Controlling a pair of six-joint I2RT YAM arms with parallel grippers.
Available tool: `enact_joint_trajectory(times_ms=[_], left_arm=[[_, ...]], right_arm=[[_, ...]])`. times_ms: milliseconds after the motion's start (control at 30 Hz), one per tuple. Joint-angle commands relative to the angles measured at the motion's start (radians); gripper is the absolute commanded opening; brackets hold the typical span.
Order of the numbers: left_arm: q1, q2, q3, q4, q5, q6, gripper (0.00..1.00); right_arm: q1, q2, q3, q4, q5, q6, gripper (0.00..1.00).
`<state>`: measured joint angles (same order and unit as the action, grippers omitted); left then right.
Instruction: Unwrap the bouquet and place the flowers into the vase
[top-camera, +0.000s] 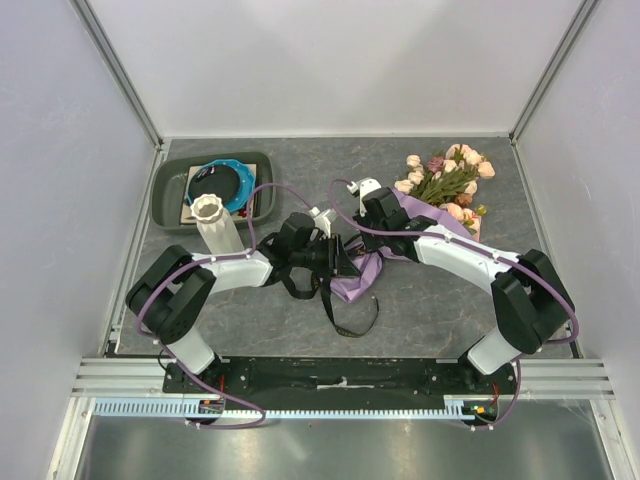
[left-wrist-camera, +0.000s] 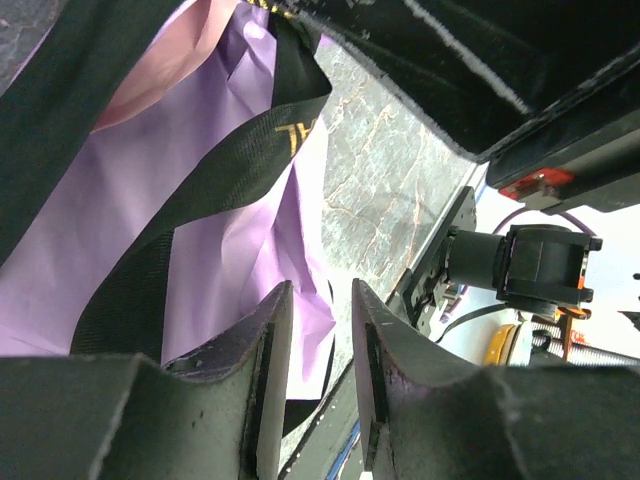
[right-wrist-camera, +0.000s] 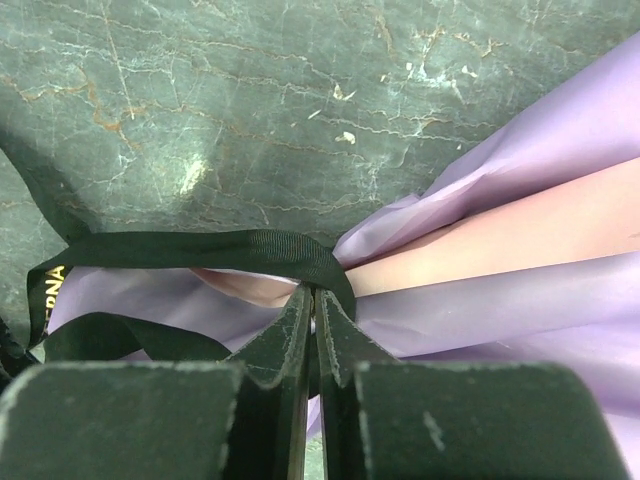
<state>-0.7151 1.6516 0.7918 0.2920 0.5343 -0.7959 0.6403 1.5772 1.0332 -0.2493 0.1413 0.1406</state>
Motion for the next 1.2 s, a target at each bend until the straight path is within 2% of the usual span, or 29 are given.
enact_joint_trajectory(times_ms=[0,133,333,467,567,1000,1100,1167], left_arm=[[-0.001,0.007,-0.017,0.055,0.004,-0.022,0.36],[-0.001,0.004,-0.019,0.058,0.006,-0.023,0.37],[-0.001,-0.003,-0.022,0.059,0.004,-0.022,0.4],[-0.001,0.004,-0.017,0.059,0.006,-0.02,0.41],[-0.001,0.014,-0.013,0.061,0.009,-0.023,0.43],[-0.001,0.05,0.0,0.065,0.01,-0.019,0.42],[-0.001,0.051,-0.011,0.072,0.007,-0.019,0.42],[-0.001,0.057,-0.011,0.073,0.007,-0.019,0.42]], right_arm=[[0.001,-0.006,0.041,0.021,0.053,-0.022,0.11],[0.001,0.015,0.044,0.019,0.07,-0.039,0.12],[0.001,0.035,0.019,0.022,0.101,-0.056,0.19],[0.013,0.032,0.013,0.022,0.106,-0.064,0.32],[0.033,0.036,0.002,0.025,0.139,-0.079,0.36],[0.067,0.066,-0.038,0.041,0.19,-0.076,0.38],[0.067,0.057,-0.029,0.047,0.196,-0.075,0.33],[0.065,0.038,-0.019,0.05,0.199,-0.072,0.24]])
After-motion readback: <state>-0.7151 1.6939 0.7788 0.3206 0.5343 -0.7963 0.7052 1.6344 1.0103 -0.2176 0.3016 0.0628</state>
